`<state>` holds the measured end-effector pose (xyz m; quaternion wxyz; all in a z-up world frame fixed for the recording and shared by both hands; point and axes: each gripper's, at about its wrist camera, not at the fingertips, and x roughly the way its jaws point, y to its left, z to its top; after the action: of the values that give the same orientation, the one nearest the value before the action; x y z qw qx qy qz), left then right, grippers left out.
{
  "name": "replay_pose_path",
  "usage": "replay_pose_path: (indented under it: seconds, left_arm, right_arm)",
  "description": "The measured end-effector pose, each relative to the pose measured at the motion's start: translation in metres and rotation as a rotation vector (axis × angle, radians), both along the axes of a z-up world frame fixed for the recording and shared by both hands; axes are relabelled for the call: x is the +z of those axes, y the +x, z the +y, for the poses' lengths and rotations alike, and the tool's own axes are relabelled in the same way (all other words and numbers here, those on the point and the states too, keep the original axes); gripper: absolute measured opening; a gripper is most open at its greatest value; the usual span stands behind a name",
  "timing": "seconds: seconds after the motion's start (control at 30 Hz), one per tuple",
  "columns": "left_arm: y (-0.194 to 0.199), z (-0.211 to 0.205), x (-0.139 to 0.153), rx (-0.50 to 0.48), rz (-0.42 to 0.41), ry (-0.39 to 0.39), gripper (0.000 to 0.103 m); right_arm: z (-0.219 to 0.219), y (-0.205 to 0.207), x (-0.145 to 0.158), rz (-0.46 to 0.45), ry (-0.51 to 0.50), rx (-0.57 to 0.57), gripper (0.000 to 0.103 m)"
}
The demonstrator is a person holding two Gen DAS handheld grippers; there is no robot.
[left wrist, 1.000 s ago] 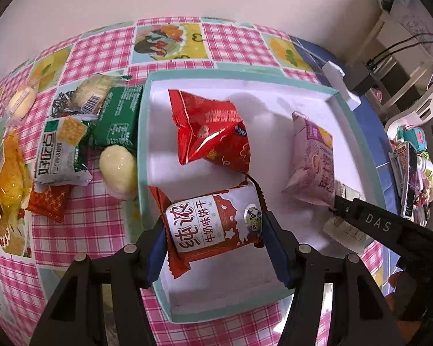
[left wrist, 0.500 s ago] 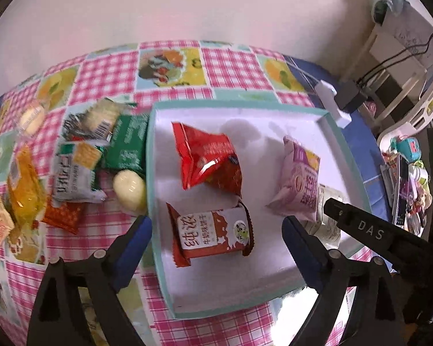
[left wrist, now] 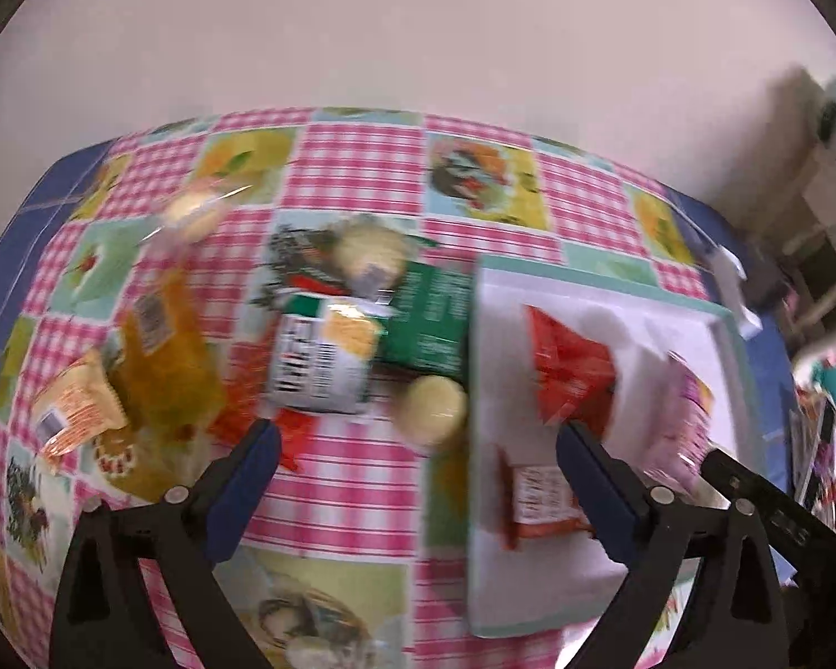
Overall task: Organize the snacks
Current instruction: 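Carry both packs into the white tray and open both tools, then withdraw both tools from the tray toward the remaining snacks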
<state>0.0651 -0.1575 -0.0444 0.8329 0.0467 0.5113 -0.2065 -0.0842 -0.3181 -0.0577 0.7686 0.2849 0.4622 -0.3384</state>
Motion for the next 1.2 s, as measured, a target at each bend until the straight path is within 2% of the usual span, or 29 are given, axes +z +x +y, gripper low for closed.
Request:
replay_pose_path:
  seconds: [0.03, 0.4, 0.5, 0.6, 0.67, 0.77, 0.93, 1.07, 1.2]
  left_arm:
    - [0.004, 0.006, -0.001, 0.022, 0.000, 0.006, 0.102]
    - [0.030, 0.058, -0.006, 0.174, 0.019, -0.007, 0.102]
    - [0.037, 0.076, -0.002, 0.215, 0.004, 0.011, 0.102]
    - [0.043, 0.104, 0.004, 0.302, -0.028, 0.043, 0.102]
    - [0.047, 0.123, 0.007, 0.356, -0.026, 0.035, 0.102]
    - [0.055, 0.156, 0.010, 0.416, -0.008, 0.005, 0.102]
    - [0.066, 0.195, 0.005, 0.474, 0.036, 0.037, 0.102]
    - [0.072, 0.220, -0.001, 0.513, 0.085, -0.025, 0.102]
    - [0.077, 0.228, -0.006, 0.506, 0.095, -0.045, 0.102]
  right_arm:
    - [0.001, 0.001, 0.000, -0.009, 0.001, 0.005, 0.103]
    - [0.017, 0.017, 0.003, -0.089, 0.032, 0.063, 0.103]
    - [0.025, 0.023, 0.009, -0.113, 0.020, 0.094, 0.103]
    - [0.036, 0.031, 0.017, -0.121, -0.023, 0.123, 0.103]
    - [0.042, 0.036, 0.022, -0.152, -0.022, 0.143, 0.103]
    - [0.054, 0.045, 0.028, -0.193, -0.020, 0.177, 0.103]
    - [0.085, 0.065, 0.040, -0.218, -0.063, 0.262, 0.103]
    - [0.116, 0.082, 0.045, -0.220, -0.085, 0.344, 0.103]
    - [0.147, 0.105, 0.041, -0.188, -0.100, 0.420, 0.103]
